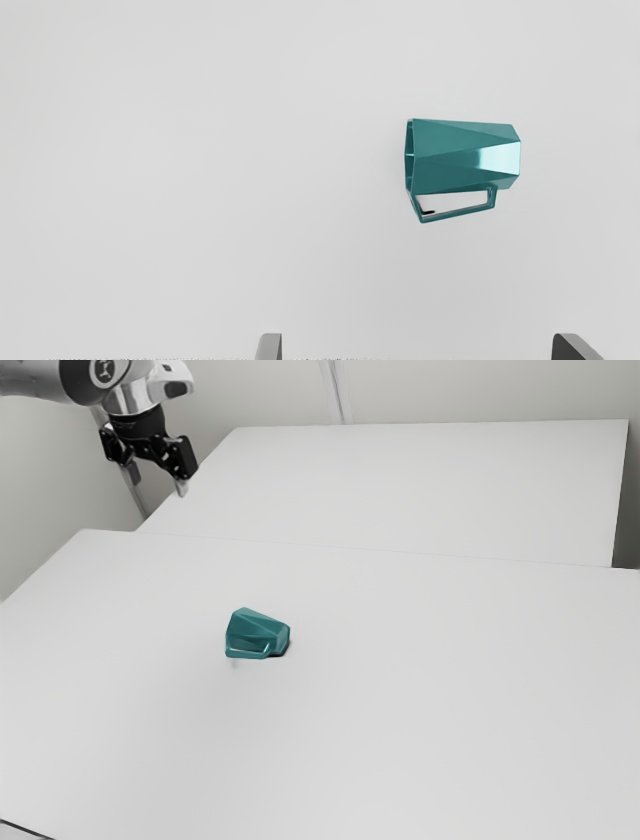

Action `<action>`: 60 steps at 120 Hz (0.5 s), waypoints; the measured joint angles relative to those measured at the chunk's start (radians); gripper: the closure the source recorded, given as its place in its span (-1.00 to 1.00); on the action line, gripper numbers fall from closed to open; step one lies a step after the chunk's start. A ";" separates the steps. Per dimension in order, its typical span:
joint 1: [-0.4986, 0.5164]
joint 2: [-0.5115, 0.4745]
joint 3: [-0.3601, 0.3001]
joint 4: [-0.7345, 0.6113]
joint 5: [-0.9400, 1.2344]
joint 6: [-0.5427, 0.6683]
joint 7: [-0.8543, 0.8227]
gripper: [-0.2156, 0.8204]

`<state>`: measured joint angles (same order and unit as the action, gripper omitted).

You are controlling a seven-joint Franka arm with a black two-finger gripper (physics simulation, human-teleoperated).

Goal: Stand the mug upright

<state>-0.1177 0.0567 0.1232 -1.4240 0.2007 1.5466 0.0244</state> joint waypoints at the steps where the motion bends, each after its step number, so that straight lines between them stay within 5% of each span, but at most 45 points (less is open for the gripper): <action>1: -0.001 0.000 0.000 0.000 -0.001 -0.001 0.000 -0.55; 19: 0.003 -0.002 0.019 -0.014 -0.066 -0.001 0.003 -0.55; 60: 0.049 0.040 0.196 -0.172 -0.405 0.155 0.029 -0.55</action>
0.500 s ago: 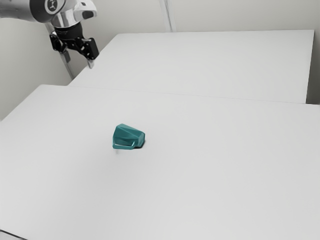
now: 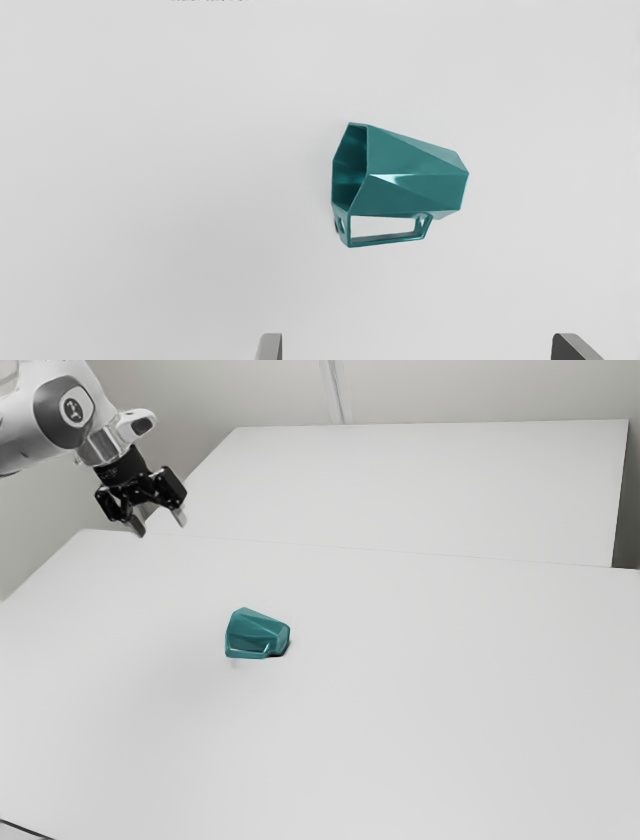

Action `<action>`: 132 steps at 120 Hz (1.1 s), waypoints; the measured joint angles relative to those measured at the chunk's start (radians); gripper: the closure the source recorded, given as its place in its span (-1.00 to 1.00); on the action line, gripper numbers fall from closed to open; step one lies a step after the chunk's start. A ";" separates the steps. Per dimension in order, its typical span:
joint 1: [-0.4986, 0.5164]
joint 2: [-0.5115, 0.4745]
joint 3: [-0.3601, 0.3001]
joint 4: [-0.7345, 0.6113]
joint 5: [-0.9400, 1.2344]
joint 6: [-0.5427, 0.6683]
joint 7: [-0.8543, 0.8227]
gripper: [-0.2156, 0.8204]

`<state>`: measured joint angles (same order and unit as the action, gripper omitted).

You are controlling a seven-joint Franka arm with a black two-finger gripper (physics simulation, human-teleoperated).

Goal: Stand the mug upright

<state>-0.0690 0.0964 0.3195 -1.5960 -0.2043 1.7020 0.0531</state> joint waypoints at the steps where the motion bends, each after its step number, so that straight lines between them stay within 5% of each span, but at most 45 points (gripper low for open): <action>1: -0.001 0.005 0.005 -0.001 -0.009 0.004 0.003 -0.55; 60: -0.008 0.169 0.197 -0.197 -0.492 0.154 0.279 -0.54; 98: 0.032 0.344 0.213 -0.197 -0.733 0.132 0.488 -0.54; 132: 0.013 0.352 0.214 -0.212 -0.801 0.091 0.619 -0.54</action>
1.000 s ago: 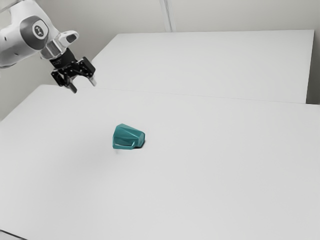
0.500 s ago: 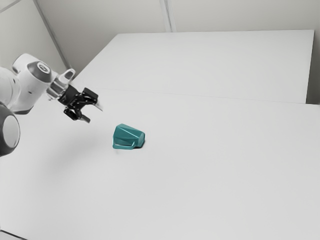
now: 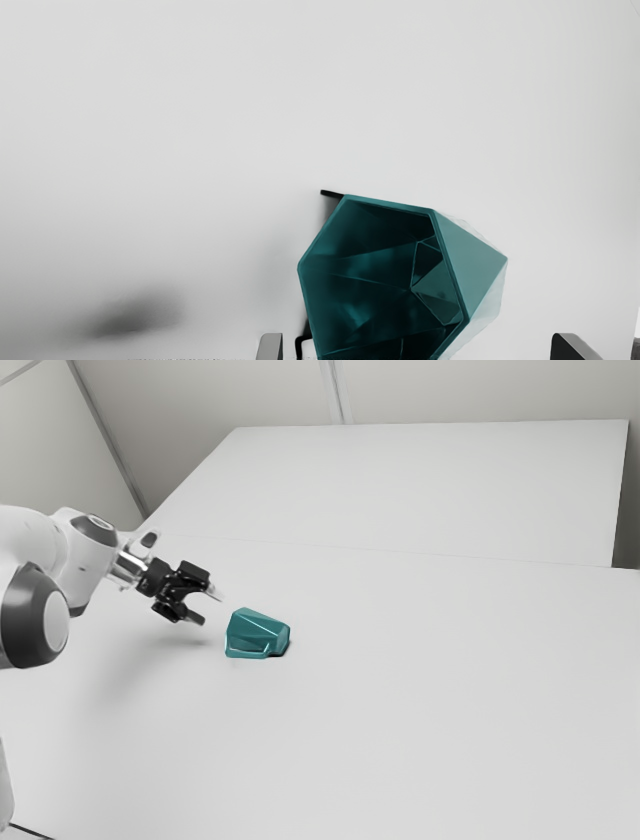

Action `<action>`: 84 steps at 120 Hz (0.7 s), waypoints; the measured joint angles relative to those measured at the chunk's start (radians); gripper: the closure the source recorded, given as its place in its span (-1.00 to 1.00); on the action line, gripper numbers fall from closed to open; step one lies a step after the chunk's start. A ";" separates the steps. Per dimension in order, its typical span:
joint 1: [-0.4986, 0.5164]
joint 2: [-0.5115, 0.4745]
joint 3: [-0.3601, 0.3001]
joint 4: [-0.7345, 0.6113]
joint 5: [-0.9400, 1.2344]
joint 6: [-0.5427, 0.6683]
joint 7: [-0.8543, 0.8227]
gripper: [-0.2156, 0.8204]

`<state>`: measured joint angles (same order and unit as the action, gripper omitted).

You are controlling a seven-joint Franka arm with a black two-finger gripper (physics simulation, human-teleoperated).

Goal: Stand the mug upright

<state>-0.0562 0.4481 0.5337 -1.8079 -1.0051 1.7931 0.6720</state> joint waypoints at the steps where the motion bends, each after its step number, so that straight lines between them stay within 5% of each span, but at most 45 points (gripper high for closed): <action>1: -0.002 -0.003 0.000 -0.005 -0.001 -0.001 0.003 -0.54; 84: -0.087 -0.001 0.000 -0.070 -0.113 0.012 0.145 -0.53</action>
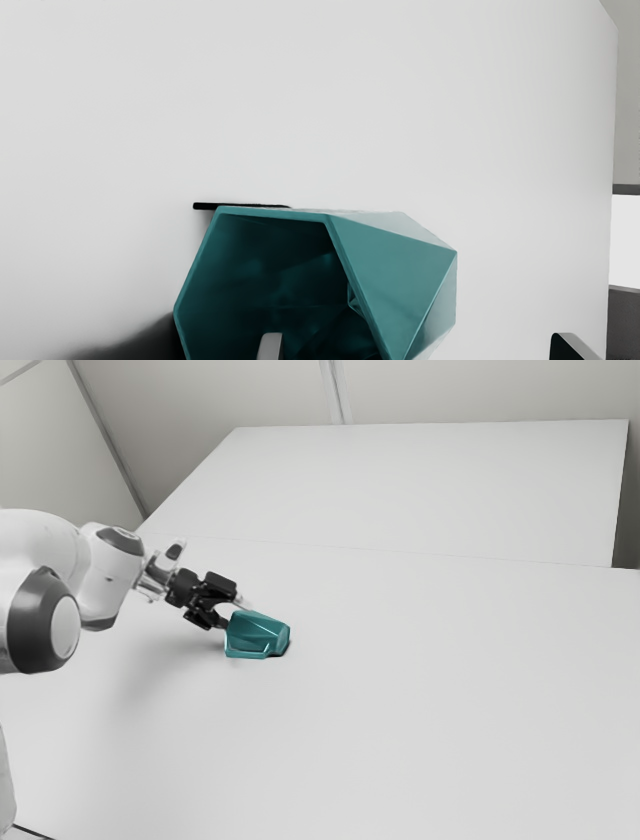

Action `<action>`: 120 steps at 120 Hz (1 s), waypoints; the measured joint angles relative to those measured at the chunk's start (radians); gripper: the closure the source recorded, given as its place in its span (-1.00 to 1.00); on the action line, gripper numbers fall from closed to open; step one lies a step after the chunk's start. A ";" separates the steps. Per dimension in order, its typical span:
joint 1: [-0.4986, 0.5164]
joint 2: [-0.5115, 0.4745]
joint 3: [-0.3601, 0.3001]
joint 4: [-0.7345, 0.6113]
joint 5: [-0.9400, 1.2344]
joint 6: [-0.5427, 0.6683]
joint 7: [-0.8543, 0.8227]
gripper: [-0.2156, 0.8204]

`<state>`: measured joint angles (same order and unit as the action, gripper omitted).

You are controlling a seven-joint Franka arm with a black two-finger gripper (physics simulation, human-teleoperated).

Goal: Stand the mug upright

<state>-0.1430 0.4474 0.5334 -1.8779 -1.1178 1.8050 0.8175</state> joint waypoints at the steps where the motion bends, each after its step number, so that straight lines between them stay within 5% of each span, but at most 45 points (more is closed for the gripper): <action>1: 0.000 0.001 0.000 0.000 -0.001 0.000 0.001 -0.53; 35: -0.019 0.011 -0.001 0.000 -0.035 0.010 0.025 -0.32; 77: -0.020 0.010 -0.001 0.004 -0.046 0.019 0.042 0.63; 120: -0.022 -0.007 -0.001 0.009 -0.047 0.026 0.045 0.88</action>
<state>-0.1650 0.4401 0.5323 -1.8692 -1.1652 1.8313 0.8623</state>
